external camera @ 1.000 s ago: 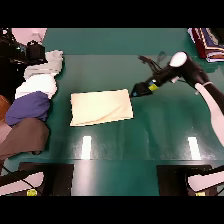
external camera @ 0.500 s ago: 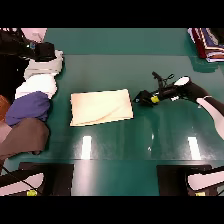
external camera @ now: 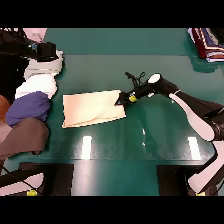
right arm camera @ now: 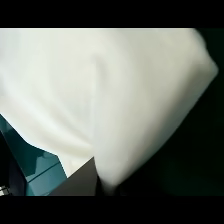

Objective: Fold the shirts.

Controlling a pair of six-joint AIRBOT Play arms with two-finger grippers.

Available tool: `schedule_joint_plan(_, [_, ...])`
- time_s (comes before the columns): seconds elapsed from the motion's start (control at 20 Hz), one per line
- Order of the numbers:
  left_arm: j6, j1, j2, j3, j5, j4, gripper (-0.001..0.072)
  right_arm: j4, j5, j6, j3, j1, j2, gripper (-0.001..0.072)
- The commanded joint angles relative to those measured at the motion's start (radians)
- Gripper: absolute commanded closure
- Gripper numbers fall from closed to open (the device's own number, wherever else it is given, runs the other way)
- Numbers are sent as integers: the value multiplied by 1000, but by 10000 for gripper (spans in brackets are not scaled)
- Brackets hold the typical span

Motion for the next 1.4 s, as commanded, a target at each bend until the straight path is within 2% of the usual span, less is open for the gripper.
schedule_joint_plan(0.0, [0,0,0,0,-32,-29,682,-26,34,-1,91,3,-18,696])
schedule_joint_plan(0.25, [51,-40,0,0,-76,-93,683,-74,80,2,119,-153,71,696])
schedule_joint_plan(0.45, [58,-154,0,0,-49,-92,683,-270,80,86,98,-376,233,696])
schedule_joint_plan(0.65, [69,-238,0,0,-5,-91,682,-381,30,124,-71,-688,450,696])
schedule_joint_plan(0.9, [68,-263,0,0,55,-92,682,-386,-150,211,-327,-1144,673,696])
schedule_joint_plan(1.05, [68,-263,0,0,72,-92,682,-386,-187,230,-450,-1365,763,696])
schedule_joint_plan(1.2, [68,-263,0,0,72,-92,682,-388,-179,230,-528,-1485,789,696])
schedule_joint_plan(1.35, [68,-263,0,0,71,-92,682,-391,-138,226,-532,-1527,768,695])
